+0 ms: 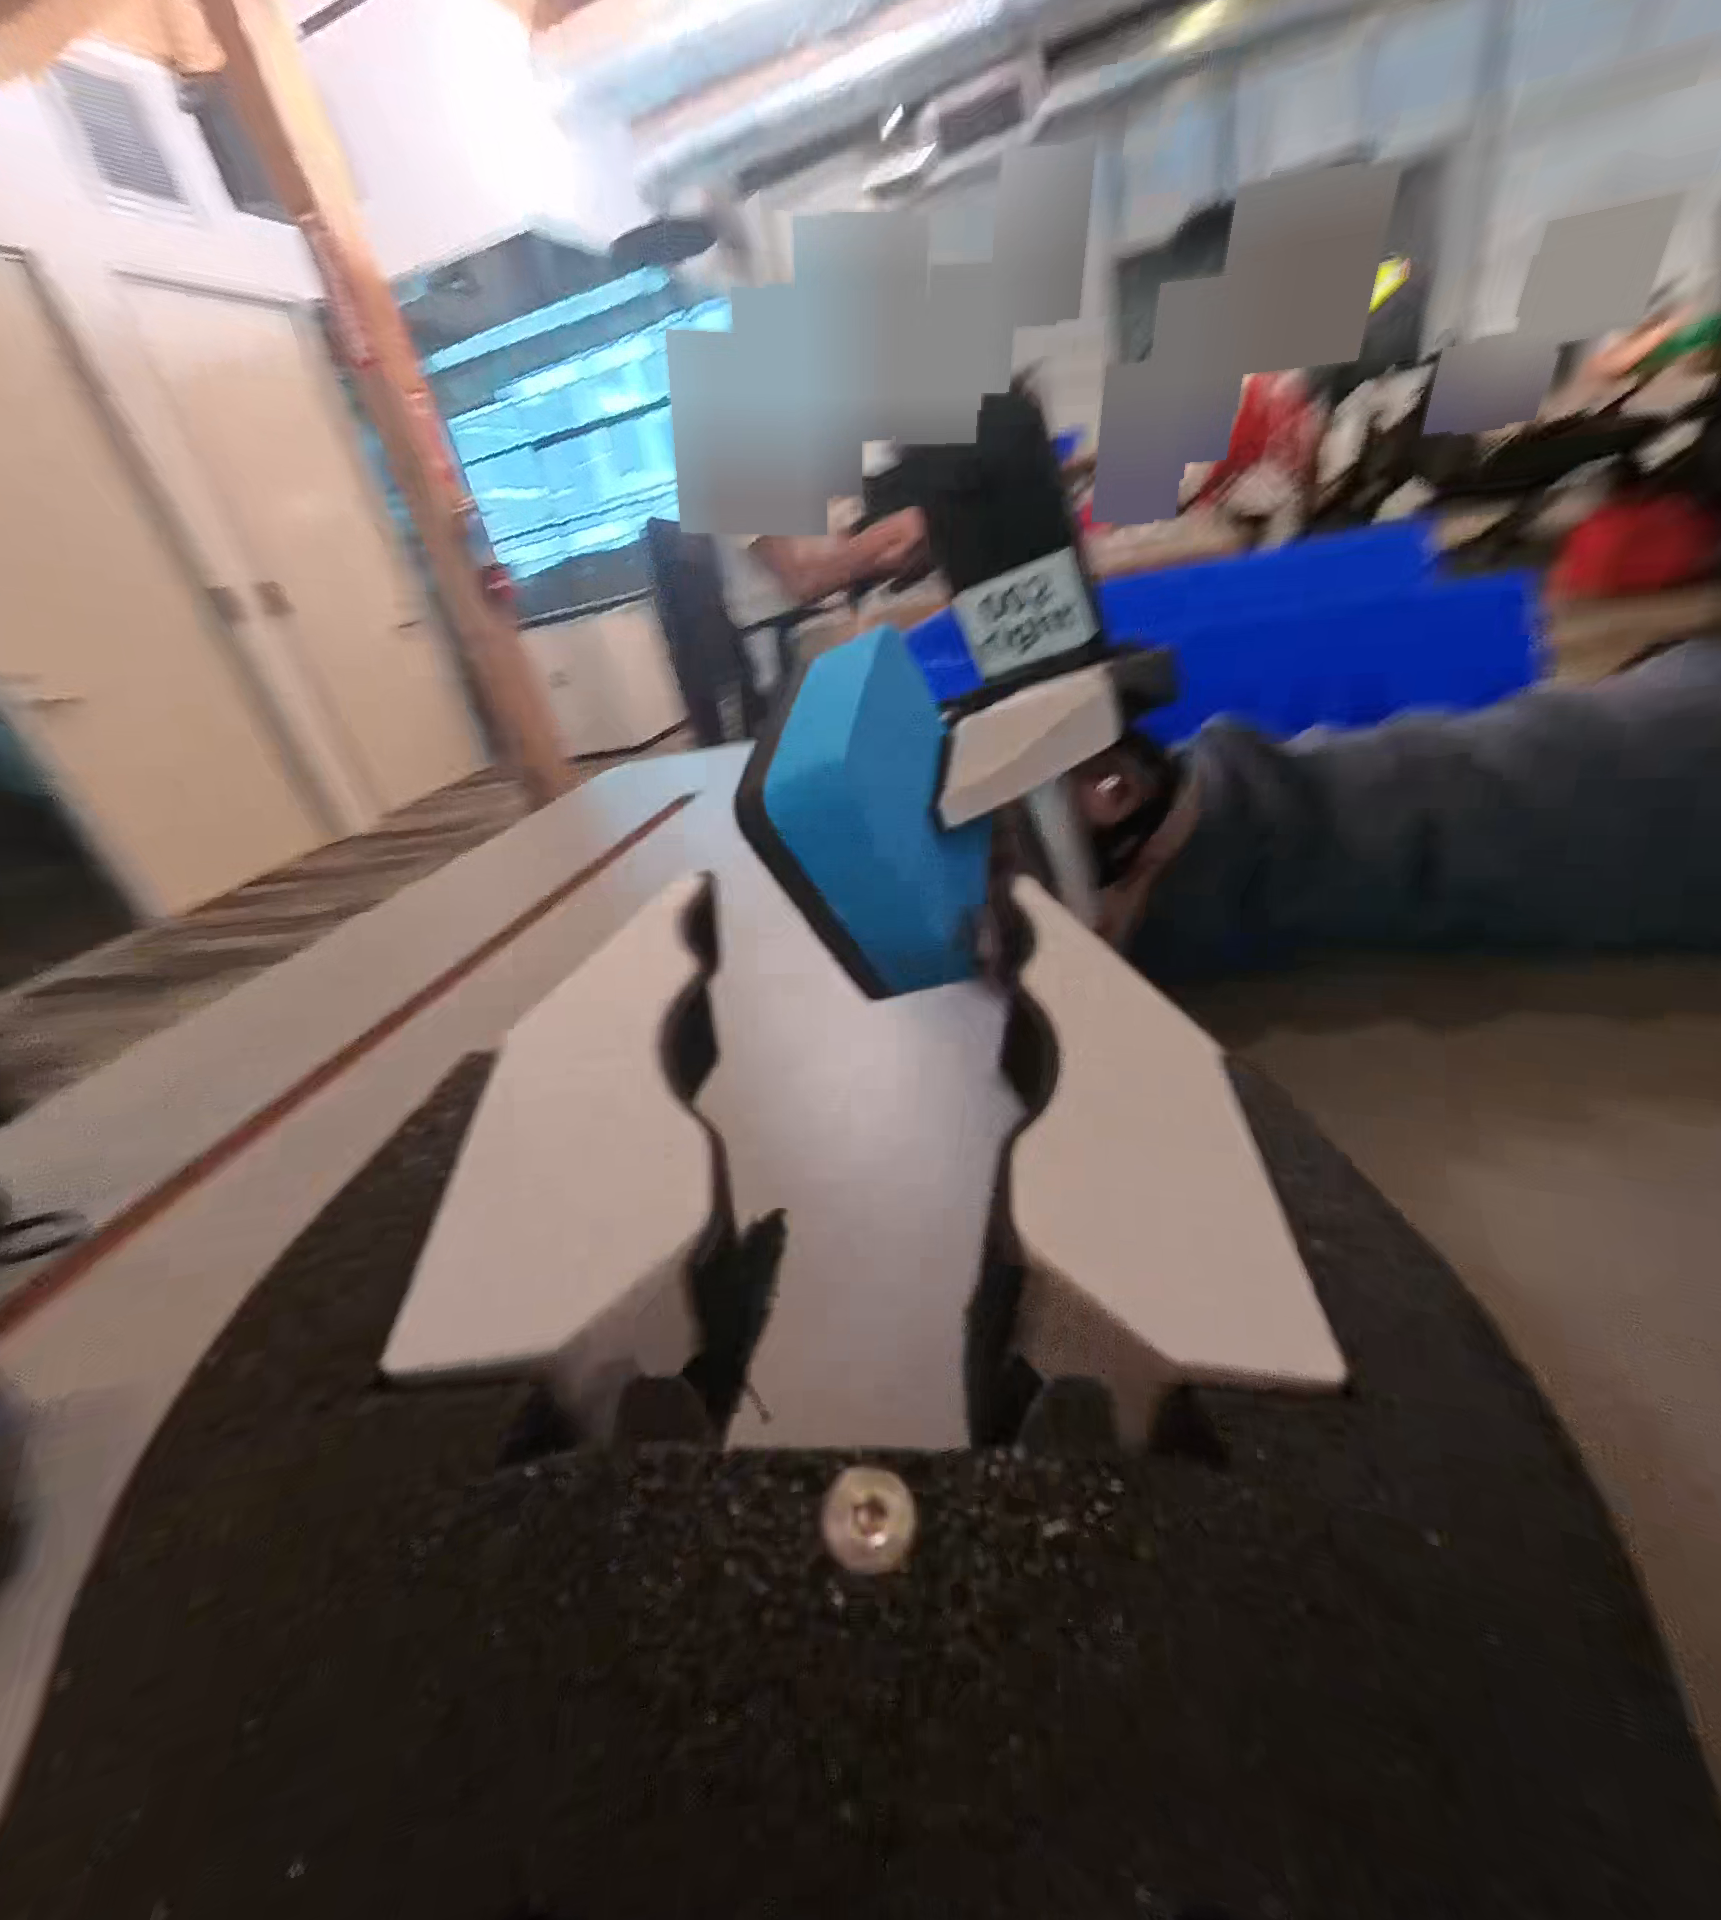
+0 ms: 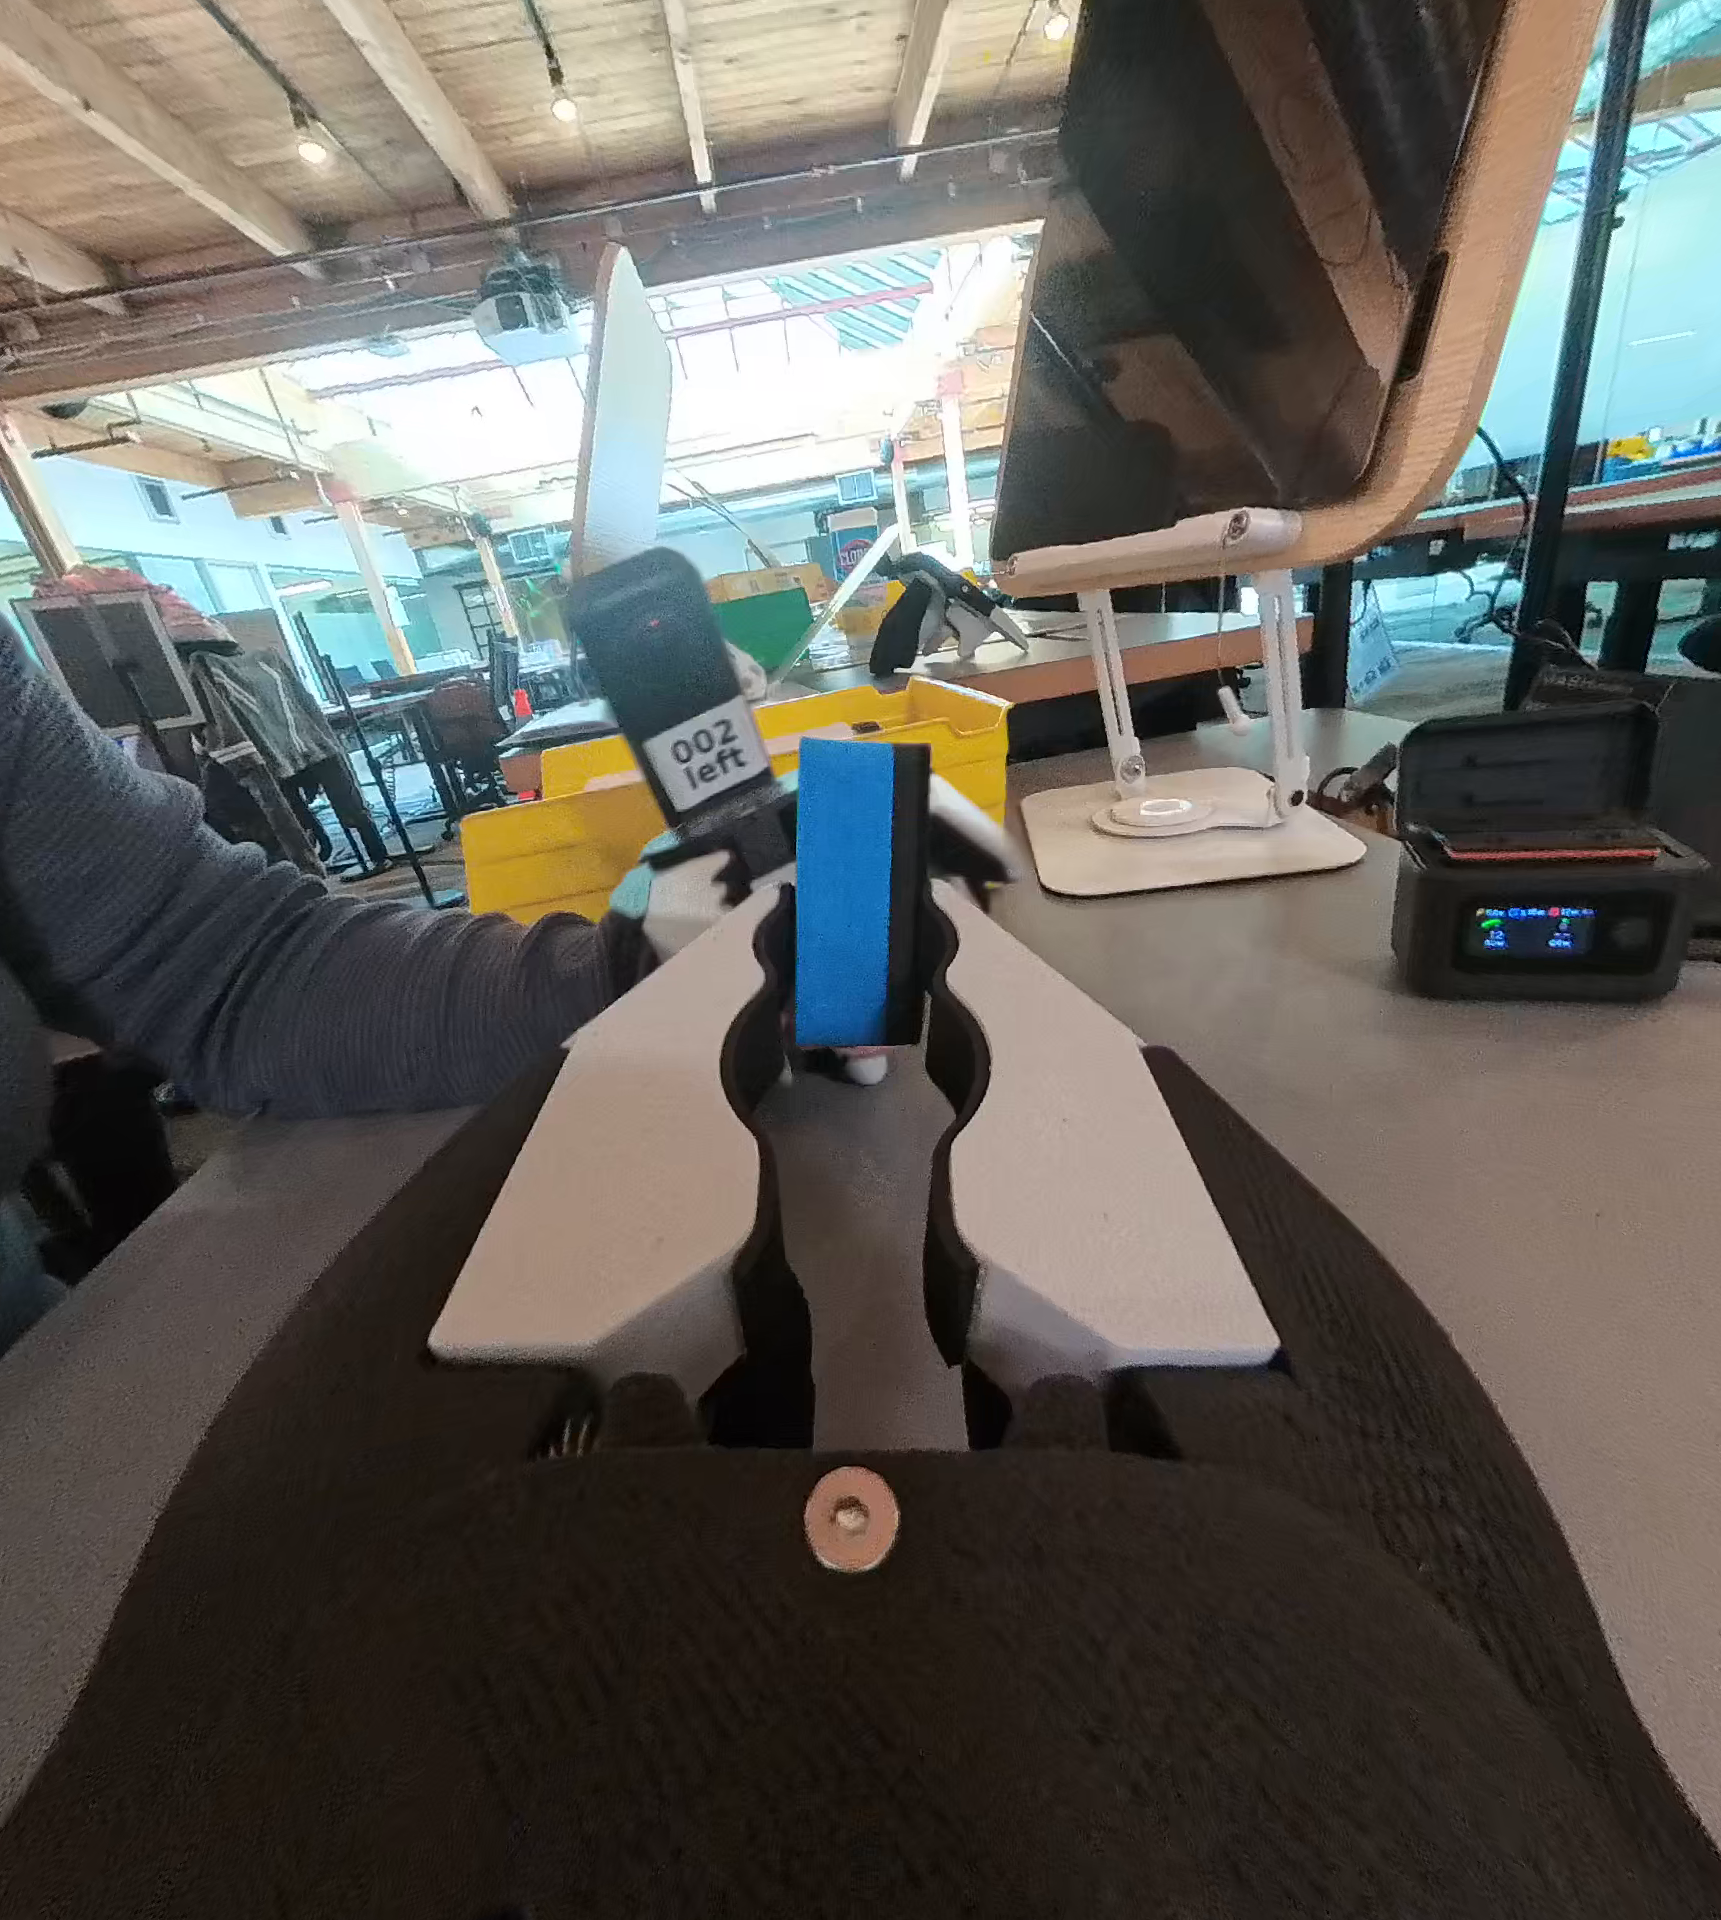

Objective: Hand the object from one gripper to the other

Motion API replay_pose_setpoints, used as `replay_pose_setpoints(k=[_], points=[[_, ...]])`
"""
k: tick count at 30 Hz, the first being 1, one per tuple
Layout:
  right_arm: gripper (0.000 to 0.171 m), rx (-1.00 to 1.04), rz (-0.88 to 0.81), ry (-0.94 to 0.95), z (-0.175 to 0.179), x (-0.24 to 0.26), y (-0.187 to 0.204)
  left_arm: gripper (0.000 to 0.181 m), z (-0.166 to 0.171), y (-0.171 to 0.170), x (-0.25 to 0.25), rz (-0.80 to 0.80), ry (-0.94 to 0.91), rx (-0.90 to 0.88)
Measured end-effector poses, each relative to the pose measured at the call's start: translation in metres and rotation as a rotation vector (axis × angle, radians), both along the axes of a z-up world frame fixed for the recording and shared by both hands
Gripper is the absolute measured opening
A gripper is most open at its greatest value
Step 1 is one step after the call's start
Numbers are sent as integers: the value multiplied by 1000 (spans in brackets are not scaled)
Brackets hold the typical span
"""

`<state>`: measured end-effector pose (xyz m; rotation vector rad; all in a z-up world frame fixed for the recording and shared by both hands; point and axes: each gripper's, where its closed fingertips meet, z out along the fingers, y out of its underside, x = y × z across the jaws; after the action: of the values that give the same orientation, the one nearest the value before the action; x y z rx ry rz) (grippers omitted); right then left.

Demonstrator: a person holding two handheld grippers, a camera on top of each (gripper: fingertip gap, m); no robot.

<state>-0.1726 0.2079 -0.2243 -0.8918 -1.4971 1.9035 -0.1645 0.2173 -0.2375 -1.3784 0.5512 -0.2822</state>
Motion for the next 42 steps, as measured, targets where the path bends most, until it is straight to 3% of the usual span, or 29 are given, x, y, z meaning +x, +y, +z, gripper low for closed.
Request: replay_pose_setpoints(k=[3,9,12,16,22,26,33,35,37,39,42], points=[[20,26,15,11,-2,2,-2,25,13,-11,-2,-109,-152,15],[21,43,20,20,-4,1,-6,26,11,-11,5,-173,-182,-34],[29,15,-50,8,-4,-6,4,19,12,-7,-2,-93,-148,12],[53,-156,-54,-95,-4,-11,20,19,16,0,-25,223,131,180],[56,-397,-13,-311,-18,-19,33,19,8,9,-47,675,867,324],[55,-549,55,-400,-21,-22,30,19,-6,18,-31,704,1210,359],[27,-701,91,-447,-22,-24,35,19,-15,20,-22,685,1403,384],[25,-697,85,-448,-23,-24,35,19,-16,21,-21,678,1385,374],[24,-665,62,-434,-23,-24,36,23,-19,21,-18,617,1218,325],[23,-609,35,-390,-20,-23,38,29,-18,19,-14,517,937,258],[24,-494,-34,-302,-16,-22,43,53,-2,15,-17,399,468,165]])
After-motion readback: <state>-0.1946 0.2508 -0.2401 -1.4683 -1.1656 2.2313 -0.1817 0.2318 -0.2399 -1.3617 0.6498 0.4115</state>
